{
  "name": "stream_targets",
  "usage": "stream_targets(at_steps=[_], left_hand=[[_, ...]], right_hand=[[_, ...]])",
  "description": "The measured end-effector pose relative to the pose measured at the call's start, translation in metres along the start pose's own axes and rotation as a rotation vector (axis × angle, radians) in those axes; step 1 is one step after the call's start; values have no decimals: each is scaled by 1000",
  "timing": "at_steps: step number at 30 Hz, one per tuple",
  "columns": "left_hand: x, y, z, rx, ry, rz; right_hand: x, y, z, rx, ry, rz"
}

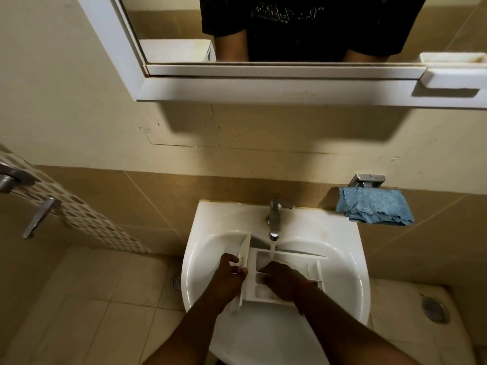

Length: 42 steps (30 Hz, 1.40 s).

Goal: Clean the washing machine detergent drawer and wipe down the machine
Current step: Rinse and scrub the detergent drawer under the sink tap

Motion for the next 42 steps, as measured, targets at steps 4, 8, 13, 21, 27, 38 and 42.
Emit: stream_targets(at_steps=[4, 8, 13, 21, 27, 38, 42], left_hand=[[2, 1, 0, -21, 10, 6], [2, 2, -1, -35, 5, 9], [1, 5, -1, -50, 9, 16], [-3, 5, 0, -64, -19, -65], [-3, 4, 2, -37, -25, -58], [-5, 3, 2, -51, -28, -61], [-6, 4, 1, -45, -38, -80]], right_hand=[[-13, -51, 11, -385, -155, -219], [-4, -28, 1, -327, -51, -68], [20, 3, 37, 1422, -349, -361], [3, 36, 16, 1349, -193, -29], [-18, -19, -3, -119, -170, 24], [-30, -21, 3, -222, -58, 7], [-31, -51, 0, -348, -71, -174]])
Point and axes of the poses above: each hand's wrist, its own x-axis towards the middle knuckle, its own z-axis out of the back of the hand, y = z × x, the point moved 5 cm from there along x, towards the middle knuckle, and after that the axes turned 6 degrees about -y, right-handed, at the moved point
